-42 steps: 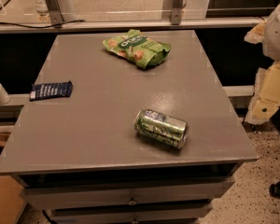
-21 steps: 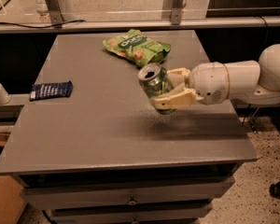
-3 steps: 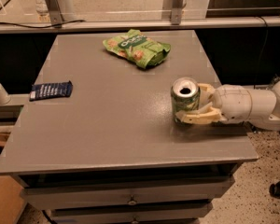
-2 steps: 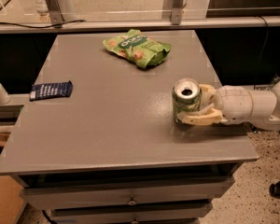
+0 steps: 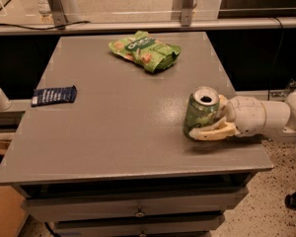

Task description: Place green can upright

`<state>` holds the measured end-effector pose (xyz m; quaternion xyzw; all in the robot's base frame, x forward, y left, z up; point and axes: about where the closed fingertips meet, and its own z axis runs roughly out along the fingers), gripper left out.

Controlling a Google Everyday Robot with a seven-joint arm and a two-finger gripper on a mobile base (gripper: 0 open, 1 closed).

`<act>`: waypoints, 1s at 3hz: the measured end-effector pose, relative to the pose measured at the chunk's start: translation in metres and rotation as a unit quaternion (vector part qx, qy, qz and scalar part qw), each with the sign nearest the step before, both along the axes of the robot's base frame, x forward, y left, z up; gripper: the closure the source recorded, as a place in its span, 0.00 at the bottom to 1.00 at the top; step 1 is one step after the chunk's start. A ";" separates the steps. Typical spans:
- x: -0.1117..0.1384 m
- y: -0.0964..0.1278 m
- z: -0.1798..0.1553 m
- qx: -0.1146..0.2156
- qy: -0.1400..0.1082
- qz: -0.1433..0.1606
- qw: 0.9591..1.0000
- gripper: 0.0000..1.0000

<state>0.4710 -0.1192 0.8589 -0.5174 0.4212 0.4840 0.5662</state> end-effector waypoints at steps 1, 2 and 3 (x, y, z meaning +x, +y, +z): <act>0.000 -0.001 -0.002 -0.001 0.003 0.002 1.000 0.35; 0.005 -0.010 0.003 -0.018 -0.006 0.003 1.000 0.12; 0.012 -0.023 0.010 -0.040 -0.016 0.004 0.999 0.00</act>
Offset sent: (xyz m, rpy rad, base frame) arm 0.0135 -0.0294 0.0092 -0.0898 -0.0379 0.0021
